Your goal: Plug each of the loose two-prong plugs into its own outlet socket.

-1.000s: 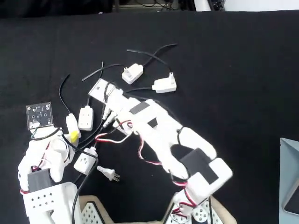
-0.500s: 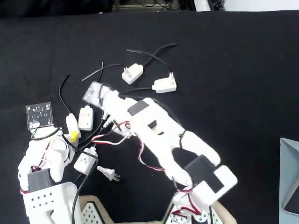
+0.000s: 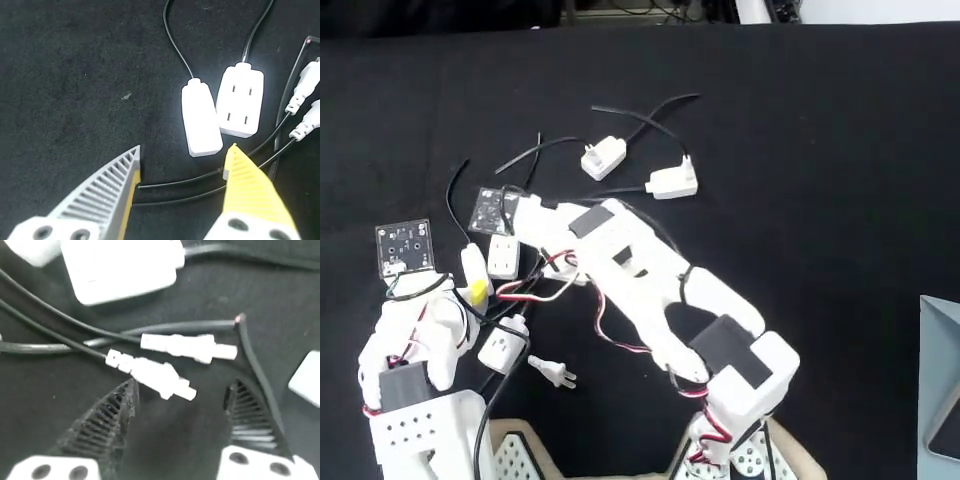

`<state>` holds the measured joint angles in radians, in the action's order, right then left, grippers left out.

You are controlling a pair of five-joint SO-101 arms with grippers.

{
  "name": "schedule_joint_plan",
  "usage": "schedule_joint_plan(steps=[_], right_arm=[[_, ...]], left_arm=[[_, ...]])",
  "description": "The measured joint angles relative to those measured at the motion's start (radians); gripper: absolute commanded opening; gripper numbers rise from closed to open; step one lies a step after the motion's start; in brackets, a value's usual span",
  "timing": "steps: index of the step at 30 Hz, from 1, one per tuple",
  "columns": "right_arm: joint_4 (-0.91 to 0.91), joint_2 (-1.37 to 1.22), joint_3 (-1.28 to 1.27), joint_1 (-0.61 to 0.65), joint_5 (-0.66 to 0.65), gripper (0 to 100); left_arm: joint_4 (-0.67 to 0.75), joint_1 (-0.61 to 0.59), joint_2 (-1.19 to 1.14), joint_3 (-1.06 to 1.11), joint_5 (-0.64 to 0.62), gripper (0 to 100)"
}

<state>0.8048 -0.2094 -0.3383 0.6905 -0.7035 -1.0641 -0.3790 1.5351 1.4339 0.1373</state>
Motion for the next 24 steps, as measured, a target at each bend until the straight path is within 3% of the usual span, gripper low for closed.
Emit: schedule_joint_plan(steps=[10, 17, 24], right_arm=[[-0.002, -0.106, 0.029, 0.017, -0.021, 22.9], [0.0, -0.16, 0.086, 0.017, -0.021, 5.7], [0.0, -0.161, 0.092, 0.008, -0.021, 1.3]], left_arm=[[0.0, 0.0, 0.0, 0.0, 0.0, 27], [0.0, 0.0, 0.0, 0.011, 0.0, 27], [0.0, 0.0, 0.0, 0.014, 0.0, 27]])
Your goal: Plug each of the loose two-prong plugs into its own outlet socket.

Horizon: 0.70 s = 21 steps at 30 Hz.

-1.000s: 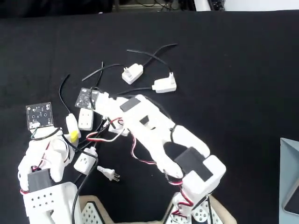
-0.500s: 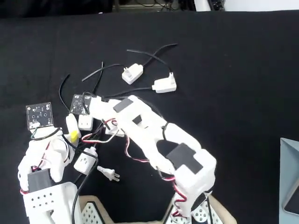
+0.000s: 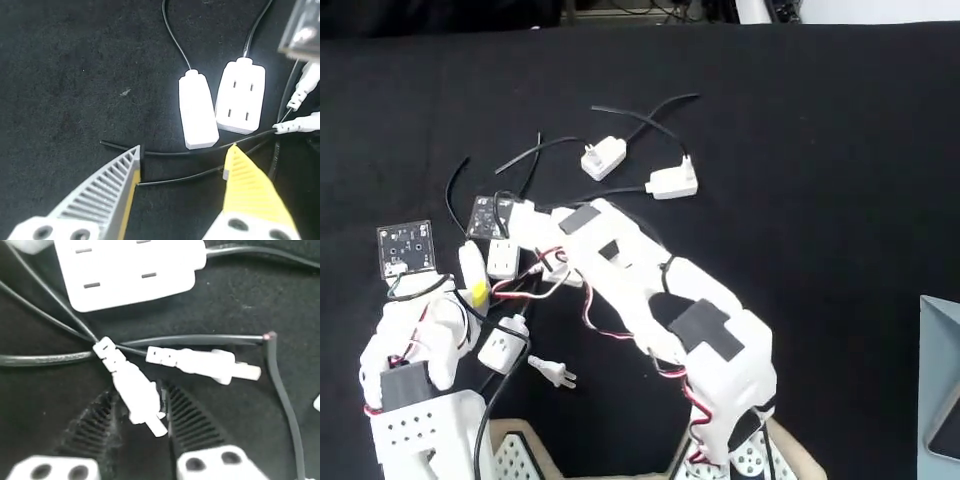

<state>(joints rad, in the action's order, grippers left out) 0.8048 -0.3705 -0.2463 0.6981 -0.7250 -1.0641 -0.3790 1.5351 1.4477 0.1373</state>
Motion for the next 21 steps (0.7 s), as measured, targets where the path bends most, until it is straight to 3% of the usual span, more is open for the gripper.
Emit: schedule_joint_plan(steps=[7, 13, 21], right_arm=[[0.002, 0.127, -0.115, -0.032, -0.002, 1.3], [0.135, 0.31, -0.239, -0.075, 0.003, 1.3], [0.316, 0.474, -0.359, -0.252, 0.152, 1.9]], left_arm=[[0.0, 0.0, 0.0, 0.0, 0.0, 27], [0.0, 0.0, 0.0, 0.0, 0.0, 27], [0.0, 0.0, 0.0, 0.0, 0.0, 27]])
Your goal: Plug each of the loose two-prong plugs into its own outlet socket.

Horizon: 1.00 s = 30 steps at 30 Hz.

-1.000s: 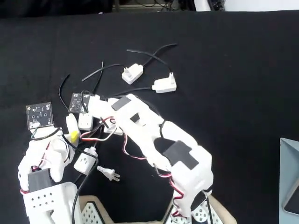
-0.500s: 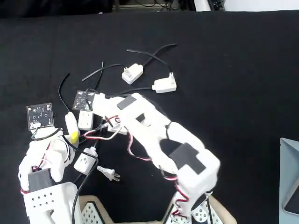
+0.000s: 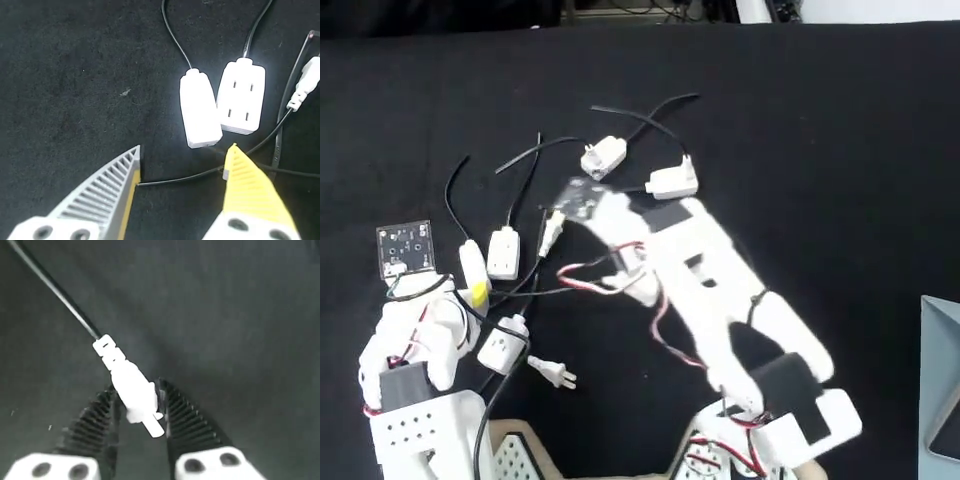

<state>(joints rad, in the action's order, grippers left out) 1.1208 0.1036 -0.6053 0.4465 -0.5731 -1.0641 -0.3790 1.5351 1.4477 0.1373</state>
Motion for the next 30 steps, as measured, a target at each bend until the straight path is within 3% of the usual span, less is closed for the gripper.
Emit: schedule_joint_plan(steps=[5, 8, 13, 18, 27, 30], right_arm=[[-0.035, 0.005, -0.12, -0.052, 0.041, 11.2], [-0.106, 0.005, -0.184, -0.048, 0.044, 10.5], [-0.146, 0.005, -0.203, 0.012, 0.048, 11.6], [-0.149, 0.005, -0.203, 0.057, 0.048, 21.1], [-0.149, 0.005, -0.206, 0.097, 0.048, 21.1], [-0.149, 0.005, -0.206, 0.097, 0.043, 16.7]], left_arm=[[0.005, 0.0, 0.0, 0.0, 0.0, 27], [0.026, 0.0, 0.0, 0.0, 0.0, 27], [0.028, 0.0, 0.0, 0.009, 0.0, 27], [0.037, 0.0, 0.0, 0.009, 0.0, 27], [0.037, 0.0, 0.0, 0.009, 0.0, 27], [0.037, 0.0, 0.0, 0.009, 0.0, 27]])
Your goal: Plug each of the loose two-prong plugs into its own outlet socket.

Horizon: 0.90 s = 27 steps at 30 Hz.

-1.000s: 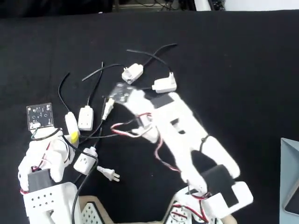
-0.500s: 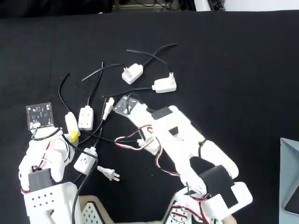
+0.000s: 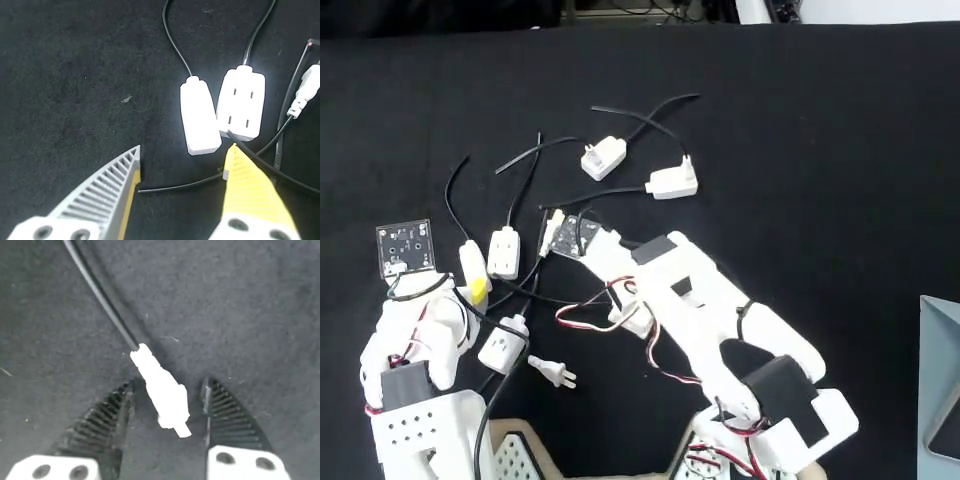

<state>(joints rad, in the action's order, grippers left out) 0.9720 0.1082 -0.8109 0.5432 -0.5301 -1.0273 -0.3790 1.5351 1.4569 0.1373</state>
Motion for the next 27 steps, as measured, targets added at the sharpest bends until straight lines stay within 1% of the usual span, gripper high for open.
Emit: schedule_joint_plan(steps=[4, 5, 8, 11, 14, 17, 21, 23, 27], right_arm=[[0.026, 0.0, 0.0, 0.0, -0.049, 2.6], [0.037, 0.0, 0.0, 0.0, -0.063, 0.8], [0.055, 0.009, 0.0, 0.0, -0.095, 1.1], [0.077, 0.023, 0.0, 0.0, -0.098, 1.1], [0.137, 0.063, 0.038, 0.0, -0.098, 1.1], [0.178, 0.141, 0.103, 0.0, -0.031, 1.1], [0.186, 0.278, 0.176, 0.0, 0.066, 1.1], [0.186, 0.35, 0.199, 0.0, 0.121, 1.1], [0.16, 0.473, 0.204, 0.0, 0.232, 1.1]], left_arm=[[0.0, 0.0, 0.0, 0.0, 0.0, 27], [0.0, 0.0, 0.0, 0.0, 0.0, 27], [0.0, 0.0, 0.0, 0.0, 0.0, 27], [0.0, 0.0, 0.0, 0.0, 0.0, 27], [0.0, 0.0, 0.0, 0.0, 0.0, 27], [0.0, 0.0, 0.0, -0.008, -0.003, 27], [-0.003, 0.0, 0.0, -0.066, -0.081, 27], [-0.035, 0.0, 0.0, -0.121, -0.109, 27], [-0.123, 0.0, 0.0, -0.258, -0.121, 27]])
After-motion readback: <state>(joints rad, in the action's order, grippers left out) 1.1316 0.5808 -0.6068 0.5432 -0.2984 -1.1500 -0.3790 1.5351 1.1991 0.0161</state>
